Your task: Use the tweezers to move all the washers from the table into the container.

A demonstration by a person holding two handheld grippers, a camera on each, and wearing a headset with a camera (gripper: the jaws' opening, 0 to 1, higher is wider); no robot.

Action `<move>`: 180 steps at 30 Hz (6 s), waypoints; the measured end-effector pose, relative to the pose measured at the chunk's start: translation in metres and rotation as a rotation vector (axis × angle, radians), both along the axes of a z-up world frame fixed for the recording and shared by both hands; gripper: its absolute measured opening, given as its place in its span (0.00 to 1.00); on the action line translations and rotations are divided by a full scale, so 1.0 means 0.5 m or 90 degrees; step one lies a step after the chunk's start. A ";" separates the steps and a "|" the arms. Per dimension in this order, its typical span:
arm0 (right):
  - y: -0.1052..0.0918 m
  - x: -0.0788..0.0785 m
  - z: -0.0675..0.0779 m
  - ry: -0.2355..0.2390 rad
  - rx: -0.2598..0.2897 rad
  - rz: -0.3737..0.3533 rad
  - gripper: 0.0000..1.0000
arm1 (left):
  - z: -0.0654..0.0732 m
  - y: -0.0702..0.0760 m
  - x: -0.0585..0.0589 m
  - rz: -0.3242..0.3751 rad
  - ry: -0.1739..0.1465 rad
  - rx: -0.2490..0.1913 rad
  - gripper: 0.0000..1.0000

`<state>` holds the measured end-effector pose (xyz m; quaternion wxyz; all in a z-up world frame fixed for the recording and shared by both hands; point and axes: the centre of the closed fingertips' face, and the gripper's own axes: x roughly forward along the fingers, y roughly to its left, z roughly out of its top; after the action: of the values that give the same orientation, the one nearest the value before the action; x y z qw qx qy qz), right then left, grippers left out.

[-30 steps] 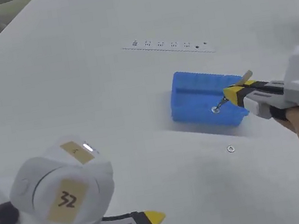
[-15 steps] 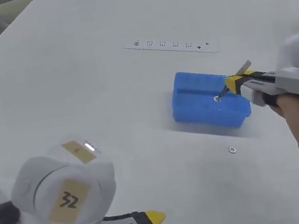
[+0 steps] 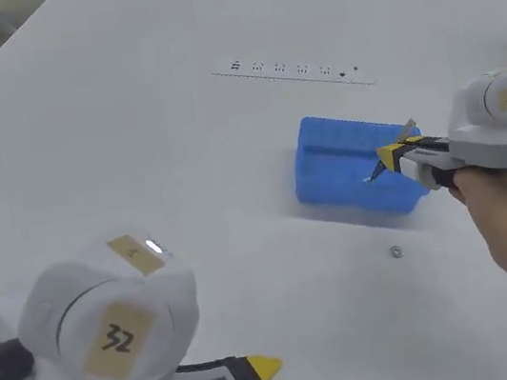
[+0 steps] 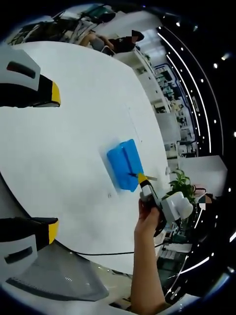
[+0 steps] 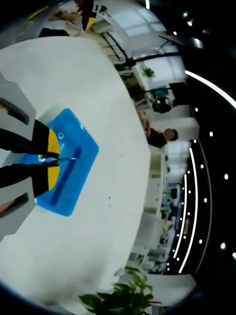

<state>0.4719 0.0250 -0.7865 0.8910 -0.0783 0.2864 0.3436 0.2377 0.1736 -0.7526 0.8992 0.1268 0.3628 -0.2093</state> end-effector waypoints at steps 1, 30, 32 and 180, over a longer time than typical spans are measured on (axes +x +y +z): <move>0.002 0.002 -0.003 0.000 -0.001 0.001 0.02 | 0.000 0.000 0.000 0.000 0.000 0.000 0.95; 0.009 -0.005 -0.038 0.009 -0.029 0.011 0.03 | 0.001 -0.002 -0.011 0.002 0.003 0.002 0.96; 0.006 -0.005 -0.032 0.012 -0.018 0.002 0.03 | 0.003 -0.002 -0.010 0.002 0.000 0.002 0.96; -0.021 -0.005 0.011 -0.020 -0.043 0.036 0.02 | 0.012 -0.008 -0.006 -0.006 -0.003 -0.003 0.94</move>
<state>0.4695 0.0144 -0.7809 0.8822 -0.1219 0.2813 0.3573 0.2346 0.1698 -0.7466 0.8995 0.1269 0.3593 -0.2139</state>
